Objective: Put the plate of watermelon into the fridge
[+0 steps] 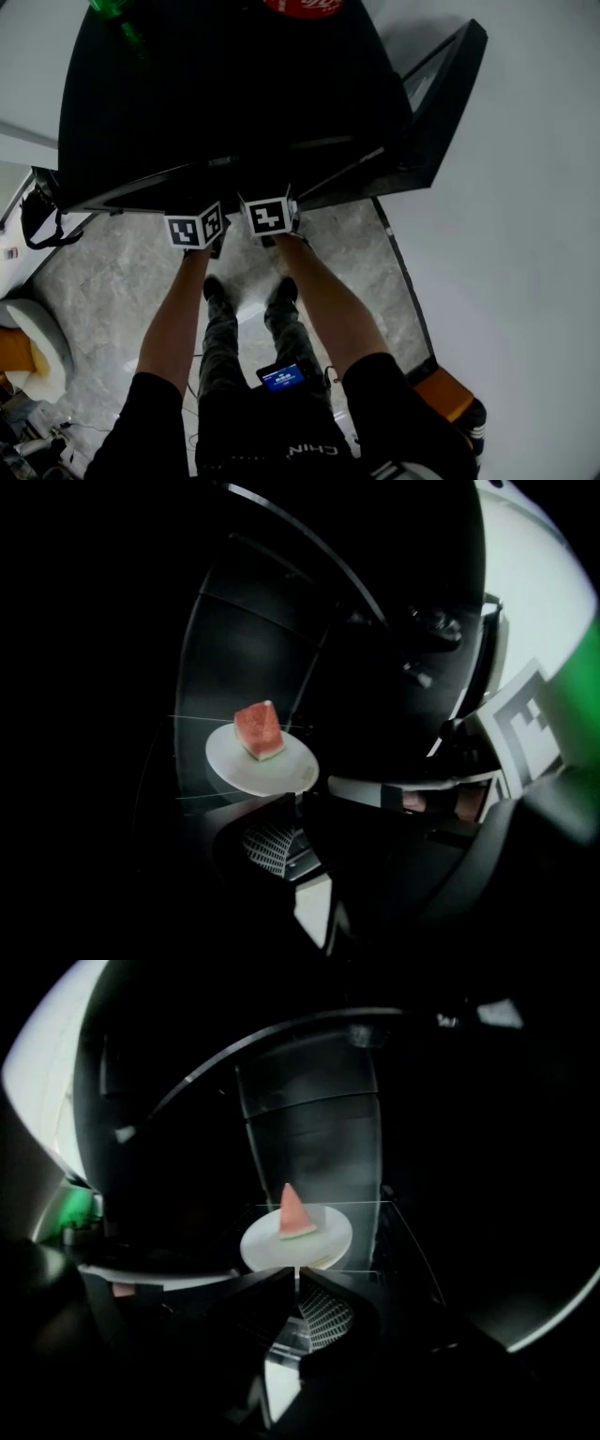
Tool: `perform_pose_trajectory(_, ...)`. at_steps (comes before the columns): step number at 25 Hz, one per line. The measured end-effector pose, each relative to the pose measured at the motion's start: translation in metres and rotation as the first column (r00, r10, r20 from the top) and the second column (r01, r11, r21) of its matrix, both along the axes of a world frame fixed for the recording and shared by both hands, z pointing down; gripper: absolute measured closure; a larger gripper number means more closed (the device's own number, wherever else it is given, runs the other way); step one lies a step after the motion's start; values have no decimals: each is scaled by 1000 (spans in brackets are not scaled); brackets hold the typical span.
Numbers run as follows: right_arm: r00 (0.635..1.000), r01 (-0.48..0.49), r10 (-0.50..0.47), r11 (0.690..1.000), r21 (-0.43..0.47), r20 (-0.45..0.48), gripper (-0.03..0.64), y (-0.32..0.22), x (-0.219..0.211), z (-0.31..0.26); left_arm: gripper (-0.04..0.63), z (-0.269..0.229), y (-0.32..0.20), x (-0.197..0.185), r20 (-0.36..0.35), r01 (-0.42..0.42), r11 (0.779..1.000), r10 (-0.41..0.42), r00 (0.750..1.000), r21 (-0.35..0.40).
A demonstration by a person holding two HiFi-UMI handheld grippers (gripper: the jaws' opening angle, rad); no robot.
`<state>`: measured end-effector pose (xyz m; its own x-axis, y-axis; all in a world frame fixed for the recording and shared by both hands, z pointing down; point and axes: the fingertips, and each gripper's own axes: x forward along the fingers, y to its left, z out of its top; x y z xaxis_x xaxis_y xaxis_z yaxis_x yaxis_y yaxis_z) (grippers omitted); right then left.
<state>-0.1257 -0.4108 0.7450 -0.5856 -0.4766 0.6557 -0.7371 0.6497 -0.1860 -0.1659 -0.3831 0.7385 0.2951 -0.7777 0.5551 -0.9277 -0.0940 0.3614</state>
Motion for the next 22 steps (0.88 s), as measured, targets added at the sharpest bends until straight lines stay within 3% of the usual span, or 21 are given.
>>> perform_pose_trajectory(3,999,48,-48,999,-16,19,592,15,3,-13,574,-15,13,7,-35,-48,999,49,998,24)
perform_pose_trajectory(7,994,98,-94,992,-76,55,595,52,17,-44,577,-44,51,19,-23,-116,993,116,993,28)
perform_pose_trajectory(11,989,105,-96,992,-76,112,595,78,37,-87,577,-95,86,32,-32,-193,976,196,980,98)
perform_pose_trajectory(17,972,40,-22,996,-74,235,595,105,68,-154,581,-158,125,35,-94,-211,951,237,967,224)
perform_pose_trajectory(22,952,-28,50,997,-77,303,595,123,83,-176,581,-184,149,44,-159,-219,931,274,949,293)
